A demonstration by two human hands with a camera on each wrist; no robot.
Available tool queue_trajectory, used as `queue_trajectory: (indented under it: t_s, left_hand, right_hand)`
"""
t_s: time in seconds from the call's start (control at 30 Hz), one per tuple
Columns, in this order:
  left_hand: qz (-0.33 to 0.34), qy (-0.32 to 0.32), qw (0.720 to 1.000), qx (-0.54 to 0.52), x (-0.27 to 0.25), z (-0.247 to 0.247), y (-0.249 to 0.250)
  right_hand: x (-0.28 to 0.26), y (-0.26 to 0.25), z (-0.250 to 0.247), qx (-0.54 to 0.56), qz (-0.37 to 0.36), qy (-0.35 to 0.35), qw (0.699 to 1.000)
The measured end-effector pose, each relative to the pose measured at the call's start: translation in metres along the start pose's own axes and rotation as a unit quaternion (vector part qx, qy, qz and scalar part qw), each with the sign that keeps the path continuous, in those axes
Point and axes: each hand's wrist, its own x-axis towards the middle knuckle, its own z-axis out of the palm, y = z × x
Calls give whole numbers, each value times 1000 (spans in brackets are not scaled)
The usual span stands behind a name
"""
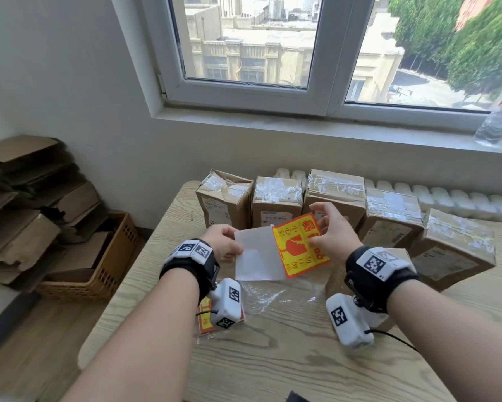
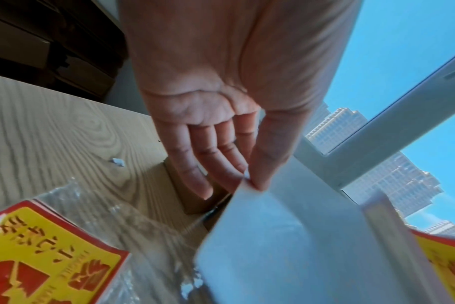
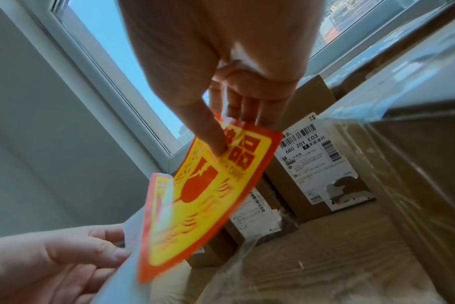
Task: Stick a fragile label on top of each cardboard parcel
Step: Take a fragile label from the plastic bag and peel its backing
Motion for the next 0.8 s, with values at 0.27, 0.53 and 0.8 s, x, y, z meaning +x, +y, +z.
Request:
queue_trajectory:
  t_s: [0.27, 0.53, 0.8]
  left_hand:
    - [-99, 132, 981, 101, 26, -36, -36]
    - [-135, 124, 975, 125, 44, -24, -44]
    - [44, 66, 995, 67, 28, 3, 16]
  right_hand:
    - [16, 5, 19, -36, 51, 35, 997]
    - [28, 15, 26, -71, 59, -1, 996]
    - [22, 8, 10, -44, 39, -15, 998]
